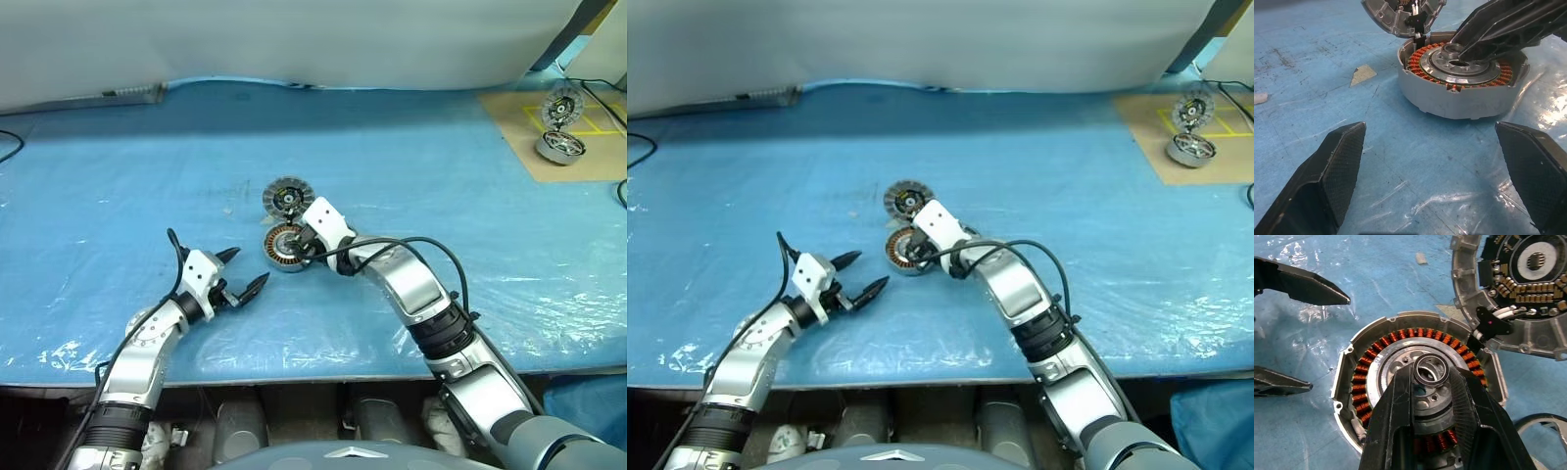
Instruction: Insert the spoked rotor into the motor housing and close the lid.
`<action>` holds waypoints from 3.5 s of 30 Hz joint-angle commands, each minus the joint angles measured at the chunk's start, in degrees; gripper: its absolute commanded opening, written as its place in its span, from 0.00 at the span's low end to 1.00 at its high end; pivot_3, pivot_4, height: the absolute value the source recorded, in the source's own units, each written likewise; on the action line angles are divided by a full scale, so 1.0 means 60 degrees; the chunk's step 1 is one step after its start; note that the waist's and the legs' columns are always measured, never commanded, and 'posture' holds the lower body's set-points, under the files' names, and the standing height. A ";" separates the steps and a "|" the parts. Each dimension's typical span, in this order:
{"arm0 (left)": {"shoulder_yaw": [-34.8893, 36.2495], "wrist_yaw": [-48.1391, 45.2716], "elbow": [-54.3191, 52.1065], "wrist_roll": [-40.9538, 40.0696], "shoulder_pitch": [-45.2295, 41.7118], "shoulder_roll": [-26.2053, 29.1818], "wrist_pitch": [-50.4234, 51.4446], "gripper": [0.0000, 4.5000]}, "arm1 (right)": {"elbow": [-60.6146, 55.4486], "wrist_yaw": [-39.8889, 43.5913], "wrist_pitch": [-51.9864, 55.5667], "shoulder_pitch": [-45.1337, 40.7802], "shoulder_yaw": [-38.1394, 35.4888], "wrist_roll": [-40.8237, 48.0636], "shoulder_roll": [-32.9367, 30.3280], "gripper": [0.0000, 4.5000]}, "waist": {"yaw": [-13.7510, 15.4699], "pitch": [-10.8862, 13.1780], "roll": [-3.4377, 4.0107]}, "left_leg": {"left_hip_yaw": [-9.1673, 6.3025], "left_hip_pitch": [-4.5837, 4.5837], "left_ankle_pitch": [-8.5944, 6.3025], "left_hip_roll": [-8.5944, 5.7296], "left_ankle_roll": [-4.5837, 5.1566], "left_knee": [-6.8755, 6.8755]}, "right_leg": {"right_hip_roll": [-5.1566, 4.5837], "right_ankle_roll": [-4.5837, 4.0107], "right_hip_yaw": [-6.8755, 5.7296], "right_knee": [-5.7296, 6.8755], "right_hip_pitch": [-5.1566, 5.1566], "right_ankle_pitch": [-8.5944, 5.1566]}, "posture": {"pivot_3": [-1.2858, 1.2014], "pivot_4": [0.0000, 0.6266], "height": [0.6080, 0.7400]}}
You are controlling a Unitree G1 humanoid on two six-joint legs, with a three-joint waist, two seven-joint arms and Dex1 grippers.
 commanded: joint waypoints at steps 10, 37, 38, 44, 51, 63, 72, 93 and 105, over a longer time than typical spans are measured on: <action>0.0050 0.0011 -0.0277 -0.0051 -0.0048 0.0035 -0.0038 1.00 | -0.0386 0.0164 -0.0096 0.0101 0.0163 -0.0069 -0.0098 0.14 | 0.0001 0.0000 0.0000 | 0.0000 0.0005 0.0000 0.0000 0.0000 0.0009 | 0.0000 0.0000 0.0001 0.0013 0.0002 0.0000 | 0.52 0.24 1.00; -0.0066 0.0213 -0.0958 -0.0086 -0.0061 -0.0025 0.0565 1.00 | -0.1532 -0.0028 0.1509 -0.0652 -0.0443 0.0703 0.0123 0.08 | -0.0007 0.0000 0.0000 | -0.0001 0.0027 0.0000 0.0000 0.0000 0.0013 | 0.0001 0.0000 0.0006 0.0026 0.0016 0.0000 | 0.52 0.24 1.00; -0.0068 0.0211 -0.0971 -0.0088 -0.0061 -0.0027 0.0577 1.00 | -0.1324 -0.0069 0.1472 -0.0738 -0.0344 0.0628 0.0103 0.00 | -0.0002 0.0000 0.0000 | -0.0001 0.0027 0.0001 -0.0001 -0.0001 0.0014 | 0.0000 0.0000 0.0007 0.0026 0.0017 0.0000 | 0.52 0.24 1.00; -0.0021 0.0194 -0.0989 -0.0103 0.0036 0.0006 0.0551 1.00 | -0.0583 -0.0003 0.1268 -0.0997 0.0082 0.0441 -0.0003 0.00 | 0.0008 0.0000 0.0000 | -0.0001 0.0020 0.0001 -0.0003 -0.0002 0.0013 | 0.0000 0.0000 0.0006 0.0021 0.0015 0.0000 | 0.52 0.24 1.00; 0.0044 0.0151 -0.0732 -0.0080 0.0132 0.0004 0.0316 1.00 | -0.0583 0.0213 0.1240 -0.0852 0.0365 0.0448 -0.0124 0.00 | 0.0002 0.0000 0.0000 | -0.0001 0.0023 0.0001 -0.0002 -0.0002 0.0014 | 0.0000 0.0000 0.0006 0.0024 0.0016 0.0000 | 0.52 0.24 1.00; -0.0008 0.0061 -0.0077 -0.0034 0.0100 -0.0052 -0.0250 1.00 | -0.0384 0.0150 0.1178 -0.0744 0.0401 0.0372 -0.0182 0.00 | 0.0006 0.0000 0.0000 | -0.0002 0.0023 0.0001 -0.0001 -0.0002 0.0015 | 0.0000 0.0000 0.0006 0.0026 0.0016 0.0000 | 0.52 0.24 1.00; -0.0051 0.0087 -0.0022 -0.0041 0.0087 -0.0047 -0.0342 1.00 | 0.0333 -0.0303 0.0786 -0.1088 0.0015 0.0241 0.0226 0.00 | 0.0008 0.0000 -0.0001 | -0.0001 0.0023 0.0001 -0.0002 -0.0002 0.0019 | -0.0001 -0.0001 0.0007 0.0029 0.0016 0.0000 | 0.52 0.24 1.00; -0.0094 0.0255 -0.0819 -0.0065 0.0149 -0.0024 0.0376 1.00 | -0.0201 0.0204 0.1054 -0.0614 0.0295 0.0192 -0.0078 0.00 | -0.0003 -0.0001 -0.0002 | -0.0001 0.0031 0.0001 -0.0001 -0.0002 0.0022 | 0.0000 -0.0001 0.0008 0.0034 0.0023 0.0000 | 0.52 0.24 1.00; -0.0040 0.0138 -0.0555 -0.0051 0.0124 0.0008 0.0210 1.00 | 0.0160 -0.0214 0.0778 -0.0786 0.0000 0.0125 0.0156 0.00 | 0.0002 -0.0001 -0.0002 | -0.0002 0.0031 0.0001 0.0000 -0.0002 0.0024 | 0.0001 -0.0001 0.0008 0.0035 0.0023 0.0000 | 0.52 0.24 1.00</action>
